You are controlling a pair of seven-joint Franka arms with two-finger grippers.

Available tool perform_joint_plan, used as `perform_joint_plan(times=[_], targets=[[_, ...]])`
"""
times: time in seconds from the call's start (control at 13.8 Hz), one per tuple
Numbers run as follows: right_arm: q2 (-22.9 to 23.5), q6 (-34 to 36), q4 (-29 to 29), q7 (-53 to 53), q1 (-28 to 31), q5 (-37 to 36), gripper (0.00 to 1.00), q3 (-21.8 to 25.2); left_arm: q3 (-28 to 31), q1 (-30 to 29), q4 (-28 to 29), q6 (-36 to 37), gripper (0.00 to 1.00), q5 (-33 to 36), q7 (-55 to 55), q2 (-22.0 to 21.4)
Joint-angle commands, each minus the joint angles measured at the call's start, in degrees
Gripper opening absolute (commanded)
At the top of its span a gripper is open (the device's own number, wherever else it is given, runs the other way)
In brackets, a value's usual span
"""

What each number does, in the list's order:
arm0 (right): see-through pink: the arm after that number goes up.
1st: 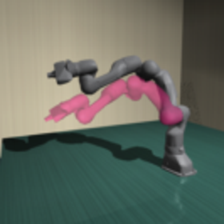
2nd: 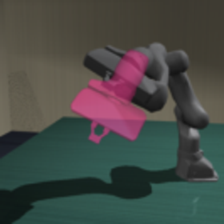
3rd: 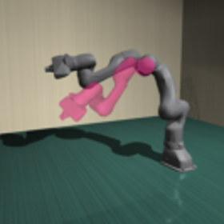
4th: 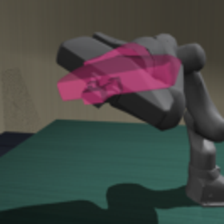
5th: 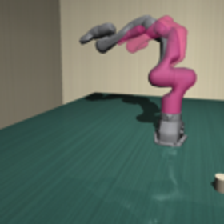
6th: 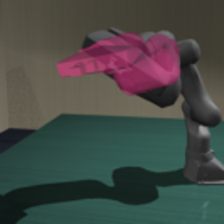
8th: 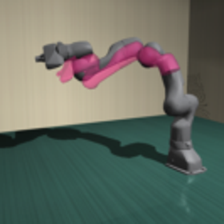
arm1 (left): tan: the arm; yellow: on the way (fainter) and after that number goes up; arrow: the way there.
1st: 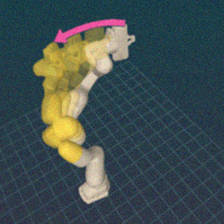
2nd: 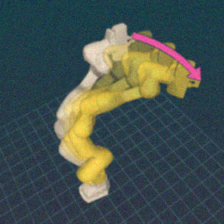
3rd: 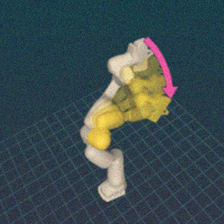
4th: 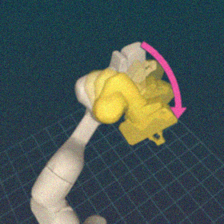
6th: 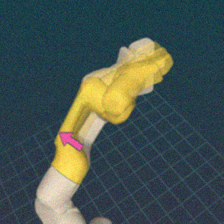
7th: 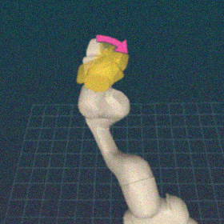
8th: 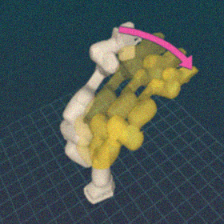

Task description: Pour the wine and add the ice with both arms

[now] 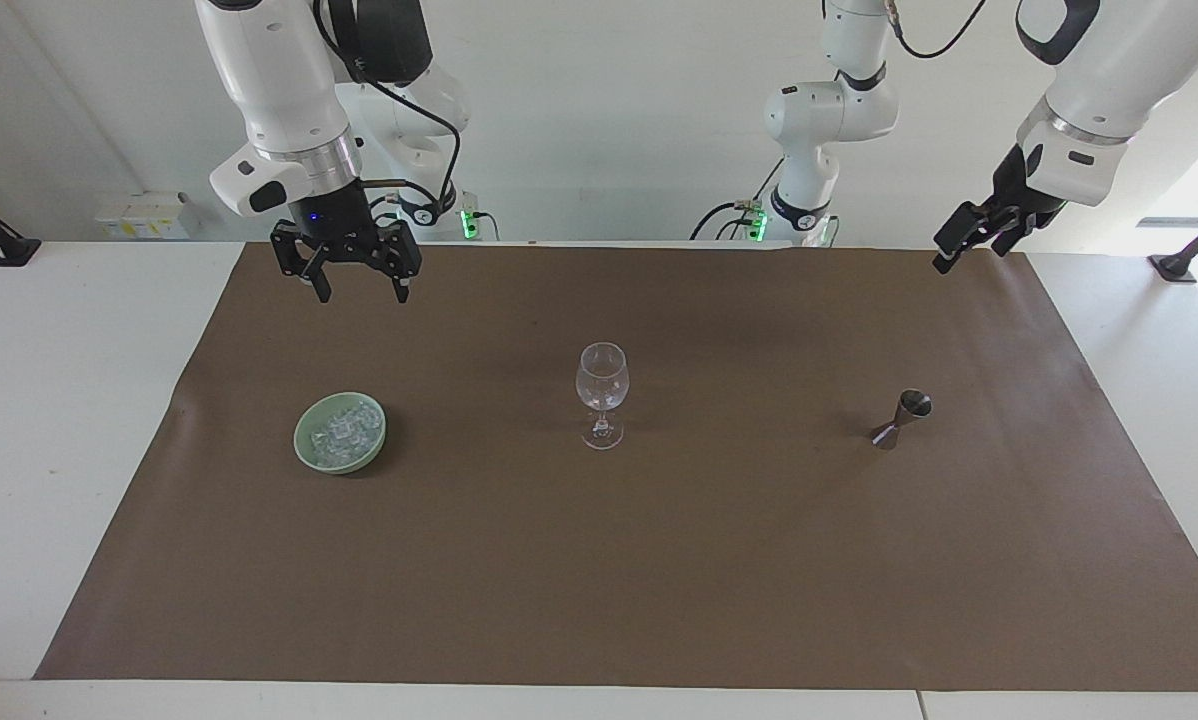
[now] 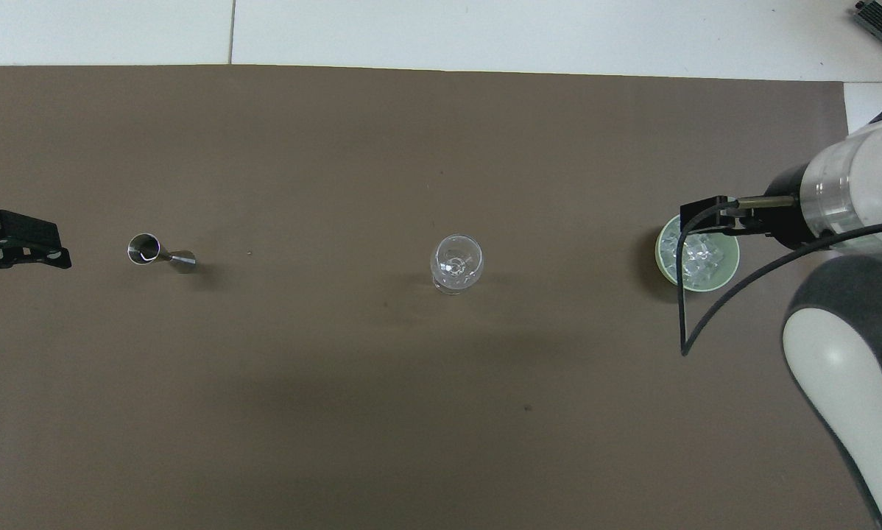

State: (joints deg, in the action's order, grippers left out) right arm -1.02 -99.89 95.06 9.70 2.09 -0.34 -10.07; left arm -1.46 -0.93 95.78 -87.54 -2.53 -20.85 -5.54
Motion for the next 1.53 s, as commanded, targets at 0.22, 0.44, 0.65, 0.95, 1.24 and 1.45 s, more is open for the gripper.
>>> perform_joint_plan(times=[0.22, 0.44, 0.65, 0.95, 1.24, 1.45], targets=[[-1.0, -0.4, 1.3, -0.8, 0.9, -0.3, 1.0, -0.6, 0.0, -5.7, 5.2, 0.3, 1.0, -7.1, -15.9, -1.3], [-1.0, -0.4, 1.3, -0.8, 0.9, -0.3, 1.0, -0.6, 0.0, -8.2, 7.0, -0.4, 1.0, -11.2, -21.9, -0.9], [-1.0, -0.4, 1.3, -0.8, 0.9, -0.3, 1.0, -0.6, 0.0, -12.1, 9.3, -1.8, 1.0, -16.1, -25.3, 0.2], [-1.0, -0.4, 1.3, -0.8, 0.9, -0.3, 1.0, -0.6, 0.0, -15.1, 9.9, -4.3, 1.0, -20.9, -31.5, 3.5], [-1.0, -0.4, 1.3, -0.8, 0.9, -0.3, 1.0, -0.6, 0.0, -18.7, 13.3, -9.6, 1.0, -27.7, -33.9, 6.5], [-1.0, -0.4, 1.3, -0.8, 0.9, -0.3, 1.0, -0.6, 0.0, -20.8, 15.5, -11.9, 1.0, -32.7, -34.0, 8.4]])
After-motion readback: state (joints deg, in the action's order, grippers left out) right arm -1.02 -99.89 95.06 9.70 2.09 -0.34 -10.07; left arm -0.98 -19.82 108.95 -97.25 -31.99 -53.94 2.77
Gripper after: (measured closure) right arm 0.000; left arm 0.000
